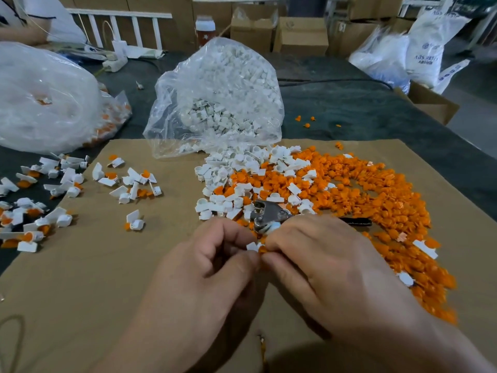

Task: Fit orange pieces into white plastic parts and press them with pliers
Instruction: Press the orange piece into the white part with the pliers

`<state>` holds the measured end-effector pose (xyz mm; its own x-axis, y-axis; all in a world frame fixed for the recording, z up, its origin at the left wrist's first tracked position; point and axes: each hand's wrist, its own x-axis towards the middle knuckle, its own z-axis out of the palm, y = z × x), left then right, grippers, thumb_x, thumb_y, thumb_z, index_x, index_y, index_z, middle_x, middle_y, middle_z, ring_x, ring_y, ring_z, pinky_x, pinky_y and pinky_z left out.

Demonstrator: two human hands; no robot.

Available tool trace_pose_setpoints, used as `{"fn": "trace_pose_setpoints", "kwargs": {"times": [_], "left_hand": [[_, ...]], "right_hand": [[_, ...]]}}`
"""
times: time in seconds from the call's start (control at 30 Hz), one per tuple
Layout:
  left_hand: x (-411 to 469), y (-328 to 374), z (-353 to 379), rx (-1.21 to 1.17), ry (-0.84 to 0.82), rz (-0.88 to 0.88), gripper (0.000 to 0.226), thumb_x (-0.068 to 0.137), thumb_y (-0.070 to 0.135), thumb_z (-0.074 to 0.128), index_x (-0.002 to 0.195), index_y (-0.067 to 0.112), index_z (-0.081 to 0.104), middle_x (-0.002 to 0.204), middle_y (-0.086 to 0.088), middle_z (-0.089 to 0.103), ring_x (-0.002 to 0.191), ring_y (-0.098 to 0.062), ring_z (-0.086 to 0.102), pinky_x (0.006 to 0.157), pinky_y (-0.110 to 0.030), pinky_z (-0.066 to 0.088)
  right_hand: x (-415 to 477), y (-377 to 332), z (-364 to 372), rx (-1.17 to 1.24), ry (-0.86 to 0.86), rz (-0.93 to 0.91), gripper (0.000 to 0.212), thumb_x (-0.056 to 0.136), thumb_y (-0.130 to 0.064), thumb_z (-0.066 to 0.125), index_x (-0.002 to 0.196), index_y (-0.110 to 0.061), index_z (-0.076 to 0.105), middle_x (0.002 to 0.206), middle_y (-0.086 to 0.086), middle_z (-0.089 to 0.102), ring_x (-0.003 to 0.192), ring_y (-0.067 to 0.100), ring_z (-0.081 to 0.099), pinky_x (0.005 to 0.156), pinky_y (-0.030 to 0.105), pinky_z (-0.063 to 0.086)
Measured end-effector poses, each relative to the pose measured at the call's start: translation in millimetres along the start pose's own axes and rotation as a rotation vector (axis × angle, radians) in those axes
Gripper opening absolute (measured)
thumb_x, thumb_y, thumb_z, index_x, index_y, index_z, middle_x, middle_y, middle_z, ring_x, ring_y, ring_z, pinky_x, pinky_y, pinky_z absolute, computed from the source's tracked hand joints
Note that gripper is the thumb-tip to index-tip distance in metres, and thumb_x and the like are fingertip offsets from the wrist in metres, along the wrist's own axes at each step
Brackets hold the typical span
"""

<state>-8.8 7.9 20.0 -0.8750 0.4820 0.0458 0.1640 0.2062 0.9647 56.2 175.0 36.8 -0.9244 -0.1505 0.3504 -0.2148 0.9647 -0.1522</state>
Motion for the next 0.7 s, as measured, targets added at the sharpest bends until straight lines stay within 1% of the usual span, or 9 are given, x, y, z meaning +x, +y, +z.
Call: {"fn": "trace_pose_setpoints", "kwargs": {"times": [0.1, 0.2, 0.37, 0.43, 0.5, 0.53, 0.6, 0.67, 0.7], "left_hand": [[-0.5, 1.1, 0.8, -0.141, -0.028, -0.012, 0.01, 0.075, 0.034, 0.071, 0.085, 0.034, 0.072, 0.063, -0.003, 0.068, 0.055, -0.015, 0.065, 0.052, -0.018, 0.051], [1.5, 0.0, -0.7, -0.31, -0.071, -0.073, 0.021, 0.076, 0.047, 0.074, 0.087, 0.029, 0.073, 0.063, -0.012, 0.066, 0.053, -0.023, 0.062, 0.05, -0.028, 0.052], [2.0, -4.2, -4.1, -0.477, -0.22, -0.084, 0.029, 0.07, 0.044, 0.078, 0.083, 0.019, 0.071, 0.059, -0.013, 0.061, 0.04, -0.021, 0.057, 0.04, -0.026, 0.045], [-0.3, -6.5, -4.1, -0.395, -0.187, -0.001, 0.031, 0.068, 0.052, 0.075, 0.084, 0.025, 0.072, 0.06, -0.008, 0.063, 0.043, -0.02, 0.059, 0.041, -0.027, 0.047], [-3.3, -11.8, -4.2, -0.154, -0.112, 0.186, 0.039, 0.075, 0.068, 0.068, 0.093, 0.034, 0.07, 0.066, 0.0, 0.066, 0.05, -0.018, 0.064, 0.044, -0.033, 0.05], [-4.2, -14.5, -4.5, -0.008, -0.076, 0.312, 0.038, 0.082, 0.071, 0.06, 0.098, 0.038, 0.068, 0.071, 0.006, 0.067, 0.054, -0.015, 0.065, 0.047, -0.033, 0.053], [-7.1, -17.4, -1.6, 0.207, -0.035, 0.499, 0.031, 0.093, 0.067, 0.051, 0.104, 0.041, 0.063, 0.079, 0.015, 0.067, 0.062, -0.008, 0.066, 0.05, -0.027, 0.053], [-7.2, -15.8, 1.3, 0.123, -0.024, 0.434, 0.036, 0.089, 0.071, 0.053, 0.103, 0.04, 0.065, 0.077, 0.01, 0.069, 0.059, -0.01, 0.065, 0.049, -0.031, 0.054], [-6.0, -15.6, 0.9, -0.016, -0.024, 0.328, 0.042, 0.082, 0.075, 0.057, 0.1, 0.038, 0.067, 0.071, 0.004, 0.068, 0.054, -0.015, 0.064, 0.048, -0.037, 0.053]], "right_hand": [[-2.8, 0.5, -1.4, 0.06, 0.0, 0.038, 0.029, 0.097, -0.033, 0.039, 0.091, -0.02, 0.064, 0.083, -0.006, 0.058, 0.073, 0.013, 0.055, 0.063, 0.03, 0.048], [-3.6, -1.0, -1.3, 0.156, 0.006, 0.044, 0.029, 0.099, -0.037, 0.037, 0.097, -0.023, 0.062, 0.087, -0.009, 0.055, 0.077, 0.01, 0.053, 0.063, 0.032, 0.049], [-6.3, -9.2, -4.3, 0.369, -0.01, 0.098, 0.025, 0.096, -0.047, 0.034, 0.088, -0.033, 0.053, 0.082, -0.014, 0.051, 0.076, 0.008, 0.053, 0.061, 0.027, 0.045], [-7.3, -12.2, -4.8, 0.546, -0.028, 0.193, 0.026, 0.093, -0.05, 0.038, 0.083, -0.032, 0.053, 0.081, -0.011, 0.058, 0.075, 0.009, 0.059, 0.059, 0.027, 0.047], [-4.7, -14.5, -6.2, 0.909, -0.125, 0.396, 0.024, 0.086, -0.043, 0.049, 0.072, -0.025, 0.057, 0.063, -0.006, 0.059, 0.056, 0.009, 0.058, 0.048, 0.029, 0.044], [-4.5, -14.2, -4.3, 1.141, -0.214, 0.532, 0.022, 0.08, -0.036, 0.052, 0.064, -0.021, 0.056, 0.052, -0.005, 0.05, 0.043, 0.011, 0.047, 0.04, 0.029, 0.034], [-1.0, -14.2, -5.2, 1.482, -0.336, 0.712, 0.019, 0.072, -0.025, 0.051, 0.054, -0.019, 0.053, 0.045, 0.001, 0.034, 0.034, 0.014, 0.026, 0.039, 0.024, 0.016], [-1.2, -14.0, -6.6, 1.468, -0.355, 0.706, 0.02, 0.074, -0.031, 0.052, 0.059, -0.019, 0.055, 0.046, 0.0, 0.04, 0.035, 0.013, 0.033, 0.038, 0.025, 0.022], [-4.0, -12.6, -5.4, 1.277, -0.314, 0.613, 0.022, 0.078, -0.04, 0.052, 0.068, -0.022, 0.059, 0.051, -0.006, 0.049, 0.041, 0.011, 0.044, 0.039, 0.028, 0.032]]}}
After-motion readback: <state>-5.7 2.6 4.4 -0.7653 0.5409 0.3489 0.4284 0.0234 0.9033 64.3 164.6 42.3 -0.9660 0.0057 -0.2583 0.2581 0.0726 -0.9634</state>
